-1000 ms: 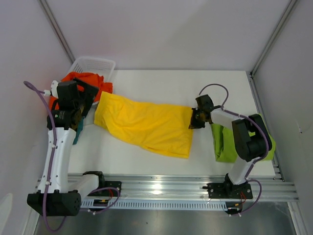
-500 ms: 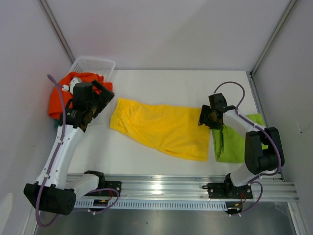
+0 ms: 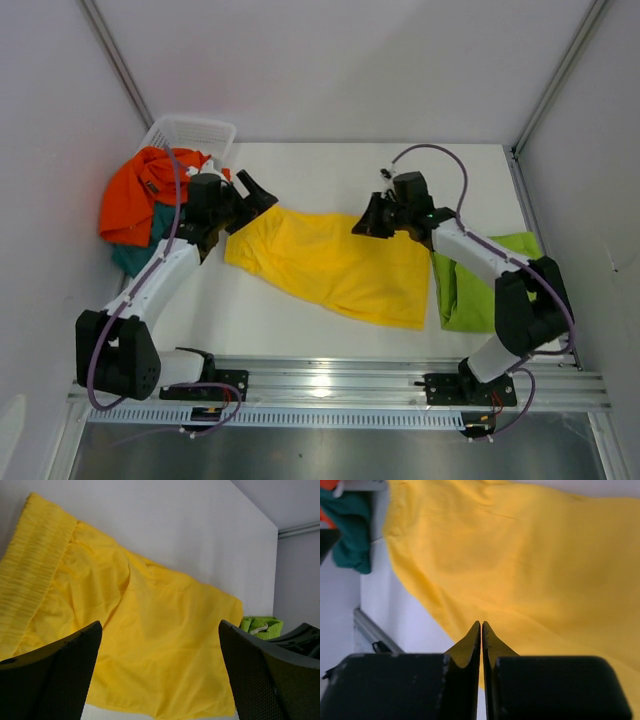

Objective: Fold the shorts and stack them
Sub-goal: Fold the shorts

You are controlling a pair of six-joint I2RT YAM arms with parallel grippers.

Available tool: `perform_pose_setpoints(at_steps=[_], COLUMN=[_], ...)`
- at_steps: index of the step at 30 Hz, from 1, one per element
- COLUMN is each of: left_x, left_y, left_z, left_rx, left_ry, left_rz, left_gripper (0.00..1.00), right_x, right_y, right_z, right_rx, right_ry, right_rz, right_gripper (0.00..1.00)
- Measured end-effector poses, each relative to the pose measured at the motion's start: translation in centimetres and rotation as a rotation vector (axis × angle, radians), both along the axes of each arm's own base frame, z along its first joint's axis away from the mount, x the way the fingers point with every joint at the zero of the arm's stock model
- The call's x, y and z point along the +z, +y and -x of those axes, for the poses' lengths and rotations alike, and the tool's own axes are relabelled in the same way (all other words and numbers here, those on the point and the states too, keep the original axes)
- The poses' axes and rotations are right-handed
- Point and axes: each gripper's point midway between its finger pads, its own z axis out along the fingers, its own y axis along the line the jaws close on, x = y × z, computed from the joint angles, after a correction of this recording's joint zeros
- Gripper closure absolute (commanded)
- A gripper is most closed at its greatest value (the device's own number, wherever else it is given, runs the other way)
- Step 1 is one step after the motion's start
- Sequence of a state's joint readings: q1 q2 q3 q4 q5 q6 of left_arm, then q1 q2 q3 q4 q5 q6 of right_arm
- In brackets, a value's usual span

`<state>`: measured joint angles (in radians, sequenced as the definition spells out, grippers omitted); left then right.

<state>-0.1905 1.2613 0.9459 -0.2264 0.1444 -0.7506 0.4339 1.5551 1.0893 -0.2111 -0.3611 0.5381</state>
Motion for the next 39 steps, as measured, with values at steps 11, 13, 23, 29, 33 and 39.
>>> perform_pose_setpoints(at_steps=[11,13,23,29,33,39], left_x=[-2.8,-3.9,-9.8,-12.4,-13.0,-13.8], left_y=[-2.8,-2.8,-1.1,-0.5,-0.1,-0.1], left_z=[-3.6,-3.8,-3.5,-3.9,-4.6,-5.9], left_rx=[-0.114,-0.112,-0.019,0.019,0.049,0.062], left_ry=[-0.072,-0.064,-0.012,0.040,0.064,0.106], left_rz=[0.065,0.063,0.011,-0.006,-0.008,-0.011], left_gripper=[0.01,0.01,0.01,0.01,0.01,0.01], right_x=[0.0,-1.3,-9.1,-12.6,-12.3,-12.0], right_y=[13.8,15.2,19.1,18.7,17.6,17.3], right_z=[-4.0,-4.7,-6.7,-9.8,-12.0,-13.1], right_rx=[0.259,0.279,0.316,0.251,0.209,0.187], right_ry=[0.007,0.039,0.172,0.211,0.188,0.149], right_rz=[-0.304,-0.342,-0.371,-0.357,-0.366,-0.356], right_gripper=[1.00,1.00,1.00,1.00,0.99,0.86])
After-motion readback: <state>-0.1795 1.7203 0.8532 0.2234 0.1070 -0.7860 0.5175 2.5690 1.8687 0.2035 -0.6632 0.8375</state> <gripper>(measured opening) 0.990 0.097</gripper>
